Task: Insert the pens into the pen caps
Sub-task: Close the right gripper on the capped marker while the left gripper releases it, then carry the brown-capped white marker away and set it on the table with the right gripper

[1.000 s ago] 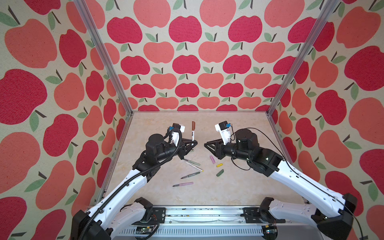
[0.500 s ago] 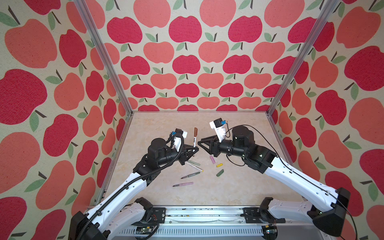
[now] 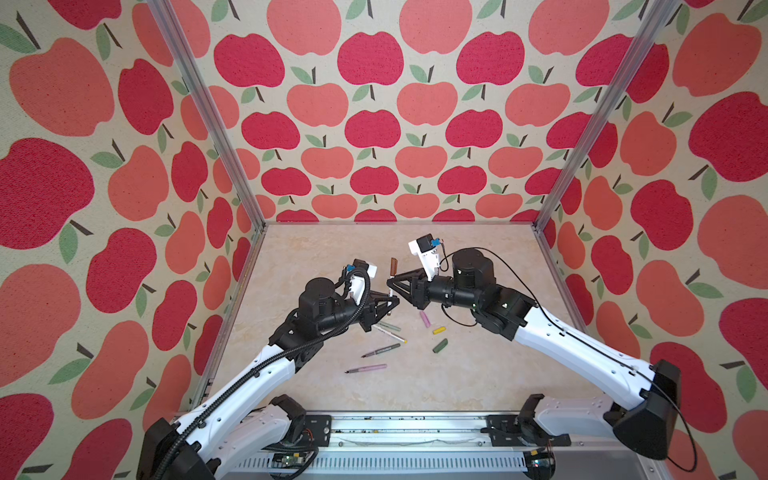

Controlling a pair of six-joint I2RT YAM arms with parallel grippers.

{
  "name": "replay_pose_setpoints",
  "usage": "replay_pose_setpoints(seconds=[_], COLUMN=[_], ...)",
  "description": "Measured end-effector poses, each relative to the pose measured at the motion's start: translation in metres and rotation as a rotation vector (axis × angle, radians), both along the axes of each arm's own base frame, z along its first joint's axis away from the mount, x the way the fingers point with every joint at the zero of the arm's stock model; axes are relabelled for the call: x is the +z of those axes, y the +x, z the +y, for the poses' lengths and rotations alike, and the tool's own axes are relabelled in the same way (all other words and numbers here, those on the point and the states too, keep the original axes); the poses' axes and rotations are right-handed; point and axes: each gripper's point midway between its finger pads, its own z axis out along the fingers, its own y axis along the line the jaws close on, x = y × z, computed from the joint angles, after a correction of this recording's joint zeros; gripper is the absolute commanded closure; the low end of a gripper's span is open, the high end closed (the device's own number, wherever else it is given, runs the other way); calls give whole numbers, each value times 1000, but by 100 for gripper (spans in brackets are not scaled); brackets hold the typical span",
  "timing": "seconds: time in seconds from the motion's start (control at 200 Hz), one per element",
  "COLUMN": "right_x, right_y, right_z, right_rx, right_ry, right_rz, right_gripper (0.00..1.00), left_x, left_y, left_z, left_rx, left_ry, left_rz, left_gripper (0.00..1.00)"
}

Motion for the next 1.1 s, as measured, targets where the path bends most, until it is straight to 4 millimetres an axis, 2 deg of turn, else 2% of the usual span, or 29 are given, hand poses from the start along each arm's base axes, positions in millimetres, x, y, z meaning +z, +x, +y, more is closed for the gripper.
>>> replay_pose_setpoints(seconds=[0.19,0.465,0.505,0.55,0.575,0.705,0.77,0.87,0.981,1.096], right_x=[1,3,2,2,2,-6,-12,-19,-29,-54], right_y=[3,6,6,8,8,15,25,44,66,83], right_z=[1,0,1,0,0,-7,-19,-49,-92,-141], right_rx=[-9,-19,-23,-29,-33,-84,-141,-251,-385,-520], right_ry=[10,17,17,15,14,-22,-58,-106,-166,-269], right_rz=[10,2,1,0,0,10,23,48,90,169], right_gripper=[95,100,100,100,100,100,100,100,100,100], left_x=[2,4,4,3,4,-1,-4,-8,-8,-10], left_y=[2,6,6,7,7,9,8,4,-3,-7], left_z=[-1,-3,-3,-3,-4,-2,0,7,16,23], left_rx=[8,30,34,35,35,53,65,85,106,129], left_ry=[-11,-36,-39,-41,-43,-35,-27,-14,-5,8], left_rz=[-2,-4,1,1,4,12,17,18,6,-3], left_gripper=[100,100,92,74,68,51,49,46,43,42])
